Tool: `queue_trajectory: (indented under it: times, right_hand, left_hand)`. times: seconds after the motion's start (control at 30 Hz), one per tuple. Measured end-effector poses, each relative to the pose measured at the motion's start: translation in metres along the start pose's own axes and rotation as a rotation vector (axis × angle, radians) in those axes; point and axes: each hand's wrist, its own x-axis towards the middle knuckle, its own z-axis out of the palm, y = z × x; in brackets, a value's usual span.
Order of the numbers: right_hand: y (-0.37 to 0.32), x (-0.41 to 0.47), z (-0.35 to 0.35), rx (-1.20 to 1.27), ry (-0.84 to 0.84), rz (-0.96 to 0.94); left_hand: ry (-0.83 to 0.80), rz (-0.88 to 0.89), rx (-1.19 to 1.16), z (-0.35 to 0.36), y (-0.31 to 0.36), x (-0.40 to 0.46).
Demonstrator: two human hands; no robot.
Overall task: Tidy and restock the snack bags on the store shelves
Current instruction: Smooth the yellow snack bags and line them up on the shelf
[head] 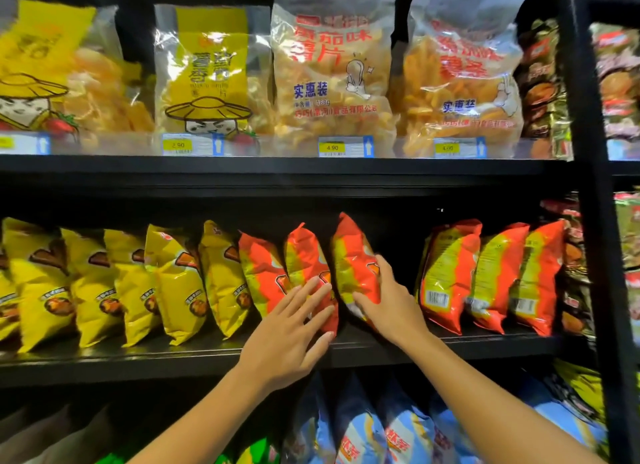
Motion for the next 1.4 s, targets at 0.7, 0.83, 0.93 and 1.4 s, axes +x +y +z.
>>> queue_trajectory:
  times: [0.7,0.83,0.93,1.4]
  right_hand:
    - [-0.024,-0.19,-0.06,0.38,0.057,-0.369]
    - [-0.025,-0.191,-0.087,0.59,0.152,-0.316]
    - [-0.028,-0.171,-0.091,0.772,0.108,-0.138]
    - [-0.019,-0.219,-0.053,0.904,-0.189,-0.018]
  left_hand:
    - [0.363,-0.797,-1.759,-0.096,0.134,-0.003]
    - [0.181,-0.743,-1.782,-0.088,0.114,-0.027]
    - [-0.064,-0.649,-1.874,-0.08,0.115,-0.048]
    - [0.25,-0.969,-1.685,-0.09,0.15,-0.076]
